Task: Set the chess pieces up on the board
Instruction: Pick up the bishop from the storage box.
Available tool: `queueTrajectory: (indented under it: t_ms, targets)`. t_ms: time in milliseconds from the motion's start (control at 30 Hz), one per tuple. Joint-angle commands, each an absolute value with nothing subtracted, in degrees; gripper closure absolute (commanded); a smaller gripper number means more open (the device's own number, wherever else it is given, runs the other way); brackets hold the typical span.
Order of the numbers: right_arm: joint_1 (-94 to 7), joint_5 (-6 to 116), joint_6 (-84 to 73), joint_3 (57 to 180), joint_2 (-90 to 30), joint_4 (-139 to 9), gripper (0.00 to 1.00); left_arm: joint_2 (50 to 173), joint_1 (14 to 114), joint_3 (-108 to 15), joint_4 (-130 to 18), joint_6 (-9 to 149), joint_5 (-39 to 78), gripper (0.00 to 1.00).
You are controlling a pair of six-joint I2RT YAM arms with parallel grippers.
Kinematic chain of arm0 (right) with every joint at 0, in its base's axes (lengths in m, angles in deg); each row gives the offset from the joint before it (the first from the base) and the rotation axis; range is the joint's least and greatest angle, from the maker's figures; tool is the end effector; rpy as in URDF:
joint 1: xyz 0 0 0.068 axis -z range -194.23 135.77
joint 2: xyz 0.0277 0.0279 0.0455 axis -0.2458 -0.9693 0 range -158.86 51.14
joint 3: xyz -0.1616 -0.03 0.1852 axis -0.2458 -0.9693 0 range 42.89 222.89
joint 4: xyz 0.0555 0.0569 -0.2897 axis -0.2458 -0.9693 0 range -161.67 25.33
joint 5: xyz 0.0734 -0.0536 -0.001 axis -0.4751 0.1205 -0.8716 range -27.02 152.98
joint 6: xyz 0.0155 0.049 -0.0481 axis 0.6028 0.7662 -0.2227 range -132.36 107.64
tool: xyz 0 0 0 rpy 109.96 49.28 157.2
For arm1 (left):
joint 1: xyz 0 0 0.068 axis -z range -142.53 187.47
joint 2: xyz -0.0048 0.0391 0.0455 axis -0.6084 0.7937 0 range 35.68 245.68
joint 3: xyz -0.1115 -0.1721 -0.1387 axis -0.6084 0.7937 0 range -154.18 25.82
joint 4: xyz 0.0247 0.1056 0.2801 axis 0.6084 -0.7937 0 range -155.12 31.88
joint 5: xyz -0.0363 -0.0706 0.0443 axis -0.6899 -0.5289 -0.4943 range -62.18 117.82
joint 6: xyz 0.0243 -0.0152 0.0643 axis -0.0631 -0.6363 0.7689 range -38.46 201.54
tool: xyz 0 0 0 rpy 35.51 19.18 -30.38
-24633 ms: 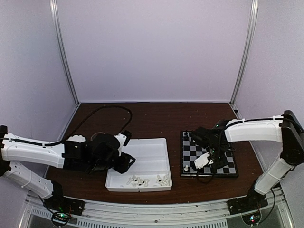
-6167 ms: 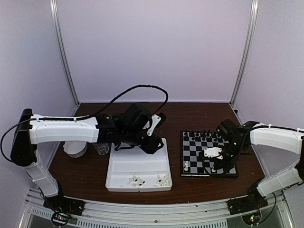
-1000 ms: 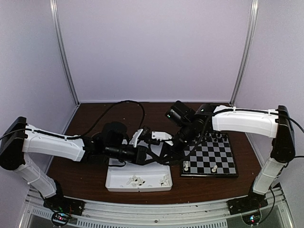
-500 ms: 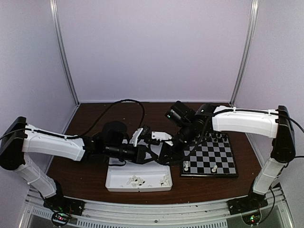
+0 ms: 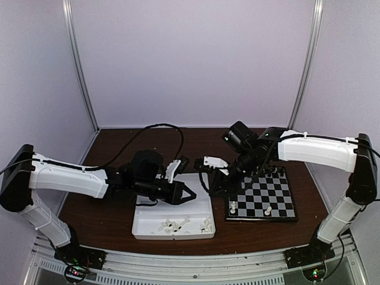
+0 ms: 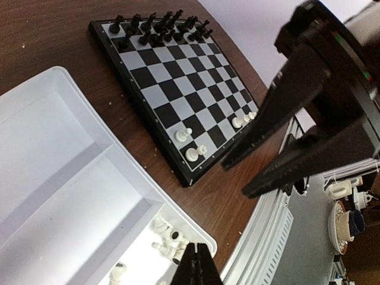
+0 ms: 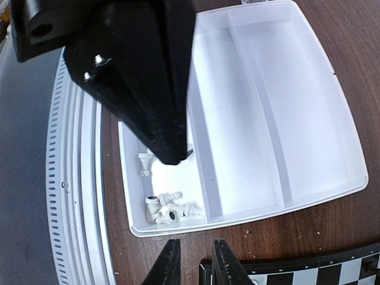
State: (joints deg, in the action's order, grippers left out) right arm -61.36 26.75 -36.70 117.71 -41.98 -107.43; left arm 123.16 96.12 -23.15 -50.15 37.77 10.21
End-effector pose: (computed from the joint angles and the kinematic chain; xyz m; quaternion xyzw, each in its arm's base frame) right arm 0.2348 0.3029 0.2128 -0.6005 0.7016 0.3421 0.1733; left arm 0.1838 -0.3351 0.1543 0.1864 0.8411 -0.4652 0.2034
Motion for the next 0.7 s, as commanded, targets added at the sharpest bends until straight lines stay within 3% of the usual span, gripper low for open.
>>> queueTrajectory:
  t_ms: [0,300,667]
  targets:
    - [-66.5,32.2,-41.58,117.06,-43.37,-107.8,0.79,121.15,96.08,-23.09,-54.21,40.48,15.31,0.97]
    - [-71.33,35.43,-52.99,122.75,-55.84,-107.78,0.8,106.75,94.06,-14.77,-65.04,37.76,29.56,0.86]
    - [-76.63,41.15,-60.89,129.34,-63.34,-108.81,0.71,94.06,92.88,-8.81,-71.15,35.55,36.48,0.82]
